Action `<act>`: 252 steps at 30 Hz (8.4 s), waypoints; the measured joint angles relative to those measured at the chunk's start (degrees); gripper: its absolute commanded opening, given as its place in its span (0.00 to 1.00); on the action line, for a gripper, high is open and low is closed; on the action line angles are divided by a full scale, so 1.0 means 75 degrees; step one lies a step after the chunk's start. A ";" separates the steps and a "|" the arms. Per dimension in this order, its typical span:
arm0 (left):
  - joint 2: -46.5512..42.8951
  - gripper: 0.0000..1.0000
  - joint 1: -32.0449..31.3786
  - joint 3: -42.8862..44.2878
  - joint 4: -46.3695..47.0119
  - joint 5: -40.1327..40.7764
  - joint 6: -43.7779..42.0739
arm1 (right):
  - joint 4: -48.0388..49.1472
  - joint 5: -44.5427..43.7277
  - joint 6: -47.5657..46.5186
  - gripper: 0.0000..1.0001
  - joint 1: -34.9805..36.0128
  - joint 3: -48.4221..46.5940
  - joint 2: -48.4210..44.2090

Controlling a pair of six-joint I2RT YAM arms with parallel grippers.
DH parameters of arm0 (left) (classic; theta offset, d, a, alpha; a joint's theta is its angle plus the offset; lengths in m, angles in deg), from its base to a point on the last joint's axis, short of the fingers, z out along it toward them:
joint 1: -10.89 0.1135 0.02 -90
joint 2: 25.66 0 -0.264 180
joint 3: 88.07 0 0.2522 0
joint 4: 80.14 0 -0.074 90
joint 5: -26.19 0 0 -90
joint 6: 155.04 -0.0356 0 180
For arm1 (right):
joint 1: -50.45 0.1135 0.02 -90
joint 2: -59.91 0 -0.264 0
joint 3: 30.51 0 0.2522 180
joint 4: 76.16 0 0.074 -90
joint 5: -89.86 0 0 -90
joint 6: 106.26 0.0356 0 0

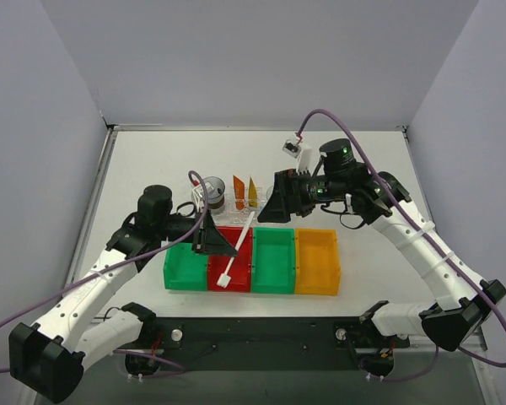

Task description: Prepare toiletry sets of a toothbrush and toothpaste on the tray

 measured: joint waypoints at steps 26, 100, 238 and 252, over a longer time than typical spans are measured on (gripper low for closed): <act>-0.0210 0.00 0.0000 -0.0431 0.3532 -0.1370 0.2699 | 0.3031 0.1492 0.1824 0.33 0.0044 0.1102 -0.0003; 0.0408 0.42 -0.4162 0.0848 -0.1288 0.8463 -0.4739 | 0.0242 -0.2460 0.4197 0.00 -0.0169 -0.0017 0.0172; -0.0463 0.64 -0.0414 0.0356 0.0117 0.0099 0.2282 | 0.2932 0.0382 0.5327 0.00 -0.0921 0.1445 0.0493; 0.0114 0.65 -0.0408 0.1851 -0.2250 0.1236 0.0440 | 0.2404 0.0023 0.5418 0.00 -0.0924 0.1437 0.0493</act>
